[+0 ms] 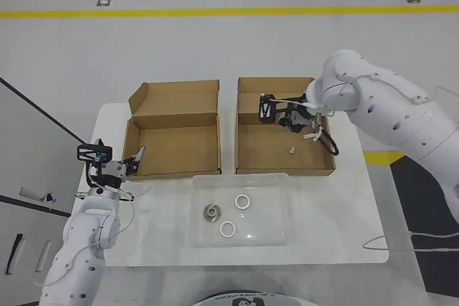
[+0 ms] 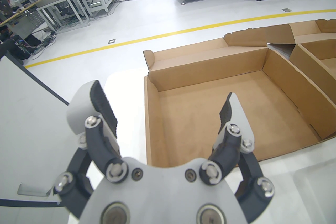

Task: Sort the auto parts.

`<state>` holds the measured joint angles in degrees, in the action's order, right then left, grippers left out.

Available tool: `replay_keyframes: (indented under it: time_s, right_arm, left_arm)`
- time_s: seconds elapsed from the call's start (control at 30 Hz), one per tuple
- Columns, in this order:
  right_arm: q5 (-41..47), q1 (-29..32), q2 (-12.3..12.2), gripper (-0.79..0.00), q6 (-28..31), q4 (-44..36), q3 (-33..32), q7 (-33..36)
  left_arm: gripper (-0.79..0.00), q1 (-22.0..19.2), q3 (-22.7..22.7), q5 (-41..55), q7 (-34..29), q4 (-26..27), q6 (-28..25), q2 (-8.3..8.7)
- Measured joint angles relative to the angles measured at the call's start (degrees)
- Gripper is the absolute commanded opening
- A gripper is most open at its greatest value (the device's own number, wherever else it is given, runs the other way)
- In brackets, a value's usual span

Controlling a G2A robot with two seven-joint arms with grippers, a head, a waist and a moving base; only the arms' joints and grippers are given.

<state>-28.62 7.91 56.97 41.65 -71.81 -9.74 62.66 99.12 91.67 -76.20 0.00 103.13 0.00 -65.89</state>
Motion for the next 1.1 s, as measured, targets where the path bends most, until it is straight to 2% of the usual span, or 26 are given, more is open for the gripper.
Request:
replay_keyframes:
  time_s: [0.27, 0.47, 0.77, 1.1]
  right_arm:
    - [0.83, 1.81, 5.1, -0.785, -3.53, 6.0, 0.0, 3.54]
    - [2.8, 2.89, 7.79, -0.785, -5.7, 9.19, 0.0, 5.72]
    - [6.12, 3.58, 9.55, -0.785, -7.94, 11.12, 0.0, 7.97]
    - [4.6, 4.76, 10.3, -0.785, -4.94, 13.99, 0.0, 4.95]
  left_arm:
    - [0.0, 0.0, 0.0, 0.0, 0.0, 0.0, 0.0, 0.0]
    - [0.0, 0.0, 0.0, 0.0, 0.0, 0.0, 0.0, 0.0]
    - [0.0, 0.0, 0.0, 0.0, 0.0, 0.0, 0.0, 0.0]
    - [0.0, 0.0, 0.0, 0.0, 0.0, 0.0, 0.0, 0.0]
